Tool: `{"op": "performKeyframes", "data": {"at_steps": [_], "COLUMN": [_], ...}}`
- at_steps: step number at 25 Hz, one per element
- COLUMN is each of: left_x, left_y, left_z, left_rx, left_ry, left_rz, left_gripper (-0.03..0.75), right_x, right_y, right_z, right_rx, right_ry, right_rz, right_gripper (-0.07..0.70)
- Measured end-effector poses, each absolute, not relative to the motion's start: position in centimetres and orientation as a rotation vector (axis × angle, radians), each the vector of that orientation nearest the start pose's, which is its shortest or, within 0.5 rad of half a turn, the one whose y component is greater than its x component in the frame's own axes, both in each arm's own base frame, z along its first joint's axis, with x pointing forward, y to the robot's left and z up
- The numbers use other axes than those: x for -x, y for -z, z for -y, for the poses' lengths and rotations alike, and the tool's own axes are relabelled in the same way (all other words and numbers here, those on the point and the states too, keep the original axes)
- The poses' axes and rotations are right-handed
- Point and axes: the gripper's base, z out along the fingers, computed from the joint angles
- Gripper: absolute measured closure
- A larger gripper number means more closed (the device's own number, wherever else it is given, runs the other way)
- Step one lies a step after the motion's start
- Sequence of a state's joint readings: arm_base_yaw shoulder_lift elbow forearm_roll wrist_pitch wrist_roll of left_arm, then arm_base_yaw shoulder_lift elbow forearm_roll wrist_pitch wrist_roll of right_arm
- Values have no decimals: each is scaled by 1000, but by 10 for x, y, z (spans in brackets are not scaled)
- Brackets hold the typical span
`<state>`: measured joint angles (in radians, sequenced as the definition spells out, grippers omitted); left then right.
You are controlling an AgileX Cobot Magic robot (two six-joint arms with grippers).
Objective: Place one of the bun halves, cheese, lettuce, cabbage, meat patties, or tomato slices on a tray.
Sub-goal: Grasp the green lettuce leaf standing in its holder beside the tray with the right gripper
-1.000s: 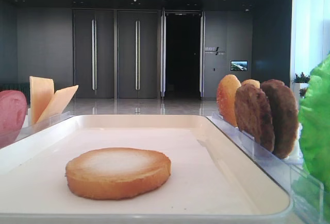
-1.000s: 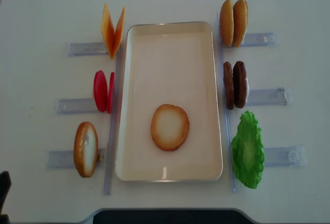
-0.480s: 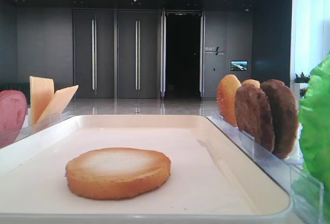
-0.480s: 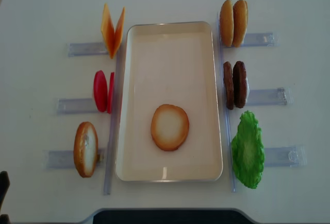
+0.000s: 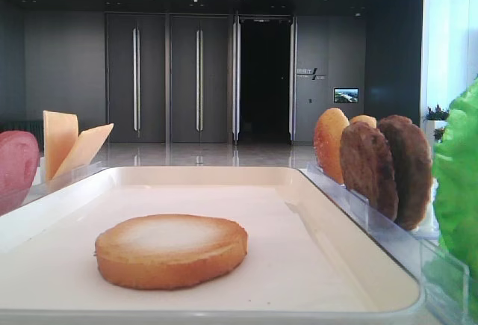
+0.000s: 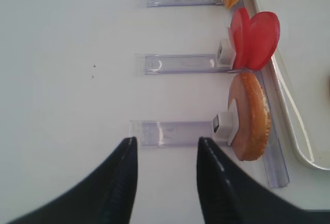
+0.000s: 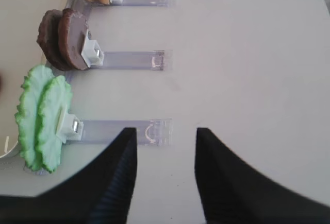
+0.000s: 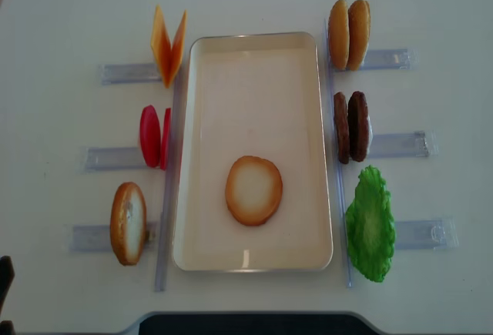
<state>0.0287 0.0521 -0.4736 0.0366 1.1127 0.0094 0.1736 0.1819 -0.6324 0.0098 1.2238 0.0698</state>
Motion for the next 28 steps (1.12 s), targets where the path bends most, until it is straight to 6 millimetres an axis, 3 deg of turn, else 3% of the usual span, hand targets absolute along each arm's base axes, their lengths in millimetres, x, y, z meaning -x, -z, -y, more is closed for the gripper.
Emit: {"op": "performKeyframes", "data": {"at_steps": [8,18,28], "left_x": [-3,-3,-3], "left_y": [-266,-266,-266], "left_z": [-3,-3,-3], "left_rx": [22,22,22], "left_ry": [-67,-67,-67], "left_rz": [-2175,-2175,-2175], "left_gripper": [429,429,430], "right_x": [-54,-125,-136], "right_y": [-315,-308,-304], "right_z": [-14,-27,-31], "right_rx": [108,140,210], "right_ry": [-184,-148,-159], "right_rz": [-2488,-2762,-2798], "right_gripper": [338,335,253]}}
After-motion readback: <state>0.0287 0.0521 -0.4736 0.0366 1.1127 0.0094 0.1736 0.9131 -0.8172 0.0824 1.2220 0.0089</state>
